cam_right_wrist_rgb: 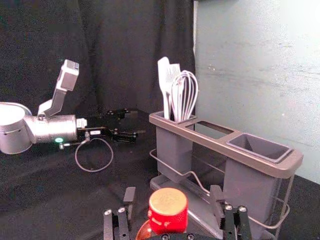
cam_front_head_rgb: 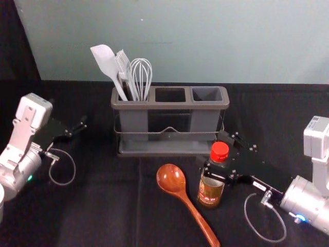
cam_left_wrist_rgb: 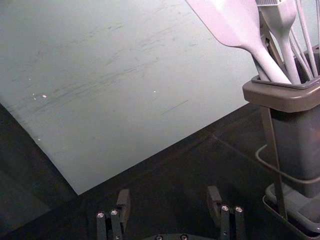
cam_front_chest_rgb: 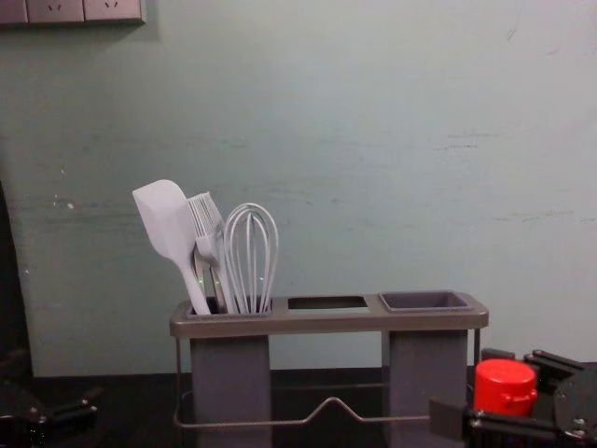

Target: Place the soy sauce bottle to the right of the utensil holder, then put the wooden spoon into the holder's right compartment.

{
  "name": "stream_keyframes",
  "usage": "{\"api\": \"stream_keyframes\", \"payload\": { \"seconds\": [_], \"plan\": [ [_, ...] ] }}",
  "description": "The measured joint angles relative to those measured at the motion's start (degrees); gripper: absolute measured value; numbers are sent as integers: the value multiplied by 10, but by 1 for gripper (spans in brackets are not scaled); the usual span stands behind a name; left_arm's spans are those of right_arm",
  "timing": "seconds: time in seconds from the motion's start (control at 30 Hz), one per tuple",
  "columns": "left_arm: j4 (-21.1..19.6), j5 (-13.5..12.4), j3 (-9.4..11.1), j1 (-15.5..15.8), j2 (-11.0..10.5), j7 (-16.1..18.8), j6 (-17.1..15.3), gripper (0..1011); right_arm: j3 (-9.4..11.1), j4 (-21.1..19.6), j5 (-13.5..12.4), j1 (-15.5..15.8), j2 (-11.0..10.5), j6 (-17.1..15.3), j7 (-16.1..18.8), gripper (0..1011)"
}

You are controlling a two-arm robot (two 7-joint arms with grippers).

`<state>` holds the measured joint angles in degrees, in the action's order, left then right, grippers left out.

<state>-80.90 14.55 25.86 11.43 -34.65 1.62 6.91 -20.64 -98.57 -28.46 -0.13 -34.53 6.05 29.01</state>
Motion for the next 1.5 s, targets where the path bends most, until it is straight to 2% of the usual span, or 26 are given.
{"api": "stream_keyframes", "payload": {
  "seconds": [0.27, 0.53, 0.57, 0.63, 0.9, 1.1, 1.23, 1.5],
  "plan": [
    [0, 0, 0, 0, 0, 0, 0, 1005, 6, -5, 4, 6, 6, -4, 6, 786],
    [0, 0, 0, 0, 0, 0, 0, 1005, 14, -13, 7, 15, 6, -6, 6, 484],
    [0, 0, 0, 0, 0, 0, 0, 1005, 15, -15, 7, 16, 6, -7, 6, 484],
    [0, 0, 0, 0, 0, 0, 0, 1005, 19, -19, 8, 20, 4, -8, 4, 405],
    [0, 0, 0, 0, 0, 0, 0, 1005, 42, -48, 10, 40, -10, -20, -11, 382],
    [0, 0, 0, 0, 0, 0, 0, 1005, 73, -62, 8, 53, -23, -28, -23, 382],
    [0, 0, 0, 0, 0, 0, 0, 1005, 89, -57, 3, 53, -28, -29, -23, 382],
    [0, 0, 0, 0, 0, 0, 0, 1005, 106, -31, -6, 37, -35, -26, -9, 382]
  ]
}}
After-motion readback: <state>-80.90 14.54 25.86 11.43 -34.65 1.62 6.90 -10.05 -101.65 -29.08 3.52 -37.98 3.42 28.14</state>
